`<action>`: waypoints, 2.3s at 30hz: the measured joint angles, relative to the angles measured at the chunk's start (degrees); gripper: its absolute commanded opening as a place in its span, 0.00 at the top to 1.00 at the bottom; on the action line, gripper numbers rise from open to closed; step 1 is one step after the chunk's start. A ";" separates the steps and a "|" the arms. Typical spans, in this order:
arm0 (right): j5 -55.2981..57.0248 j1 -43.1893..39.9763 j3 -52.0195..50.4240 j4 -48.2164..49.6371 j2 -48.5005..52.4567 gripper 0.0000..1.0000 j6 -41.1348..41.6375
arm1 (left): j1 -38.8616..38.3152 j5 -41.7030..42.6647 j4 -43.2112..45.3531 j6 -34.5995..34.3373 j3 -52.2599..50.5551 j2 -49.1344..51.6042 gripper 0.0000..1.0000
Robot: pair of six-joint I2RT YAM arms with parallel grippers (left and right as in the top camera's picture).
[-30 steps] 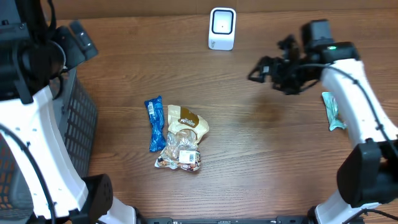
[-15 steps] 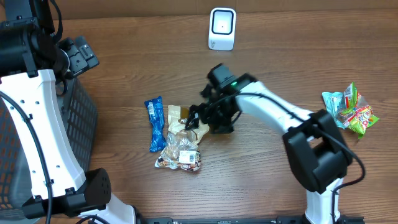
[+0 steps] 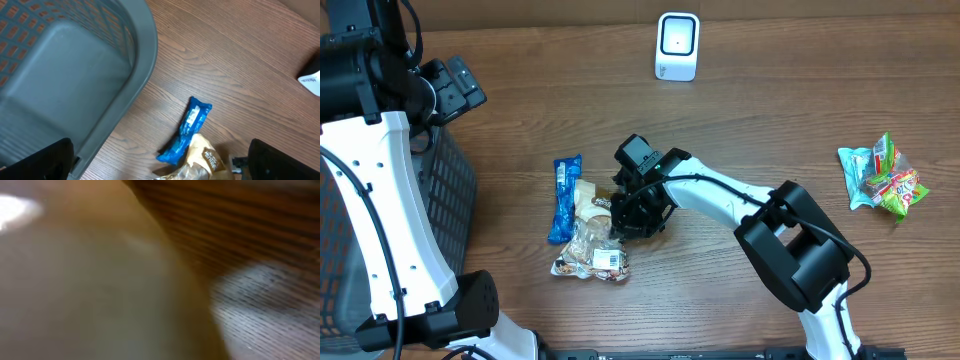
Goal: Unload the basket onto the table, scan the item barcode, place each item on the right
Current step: 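Reach the right gripper to the clear bread bag and grasp it, then lift the bread bag and bring it to the white scanner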
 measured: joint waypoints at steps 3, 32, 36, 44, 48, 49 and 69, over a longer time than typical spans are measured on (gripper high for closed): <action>-1.57 -0.55 -0.11 1.11 0.00 0.96 -0.85 | 0.00 0.31 0.00 0.00 0.00 0.00 0.00; 3.10 -27.32 -0.63 17.62 -31.80 0.96 8.24 | 0.00 0.72 -0.02 0.00 0.00 0.00 0.00; 3.56 -27.36 -0.68 22.32 -31.80 0.96 8.50 | 0.00 0.72 0.00 0.00 0.00 0.00 0.00; 7.91 -27.36 -0.68 24.35 -31.80 0.96 8.63 | 0.00 0.72 0.00 0.00 0.00 0.00 0.00; 14.62 -27.30 -0.68 23.63 -31.82 0.96 6.91 | 0.00 0.72 0.00 0.00 0.00 0.00 0.00; 18.45 -27.04 -0.68 23.21 -31.82 0.96 5.11 | 0.00 0.72 -0.02 -0.02 0.00 0.00 0.01; 69.77 -14.93 -1.31 86.53 0.59 0.96 -62.77 | 0.00 1.11 -0.07 -0.02 -0.20 0.02 0.00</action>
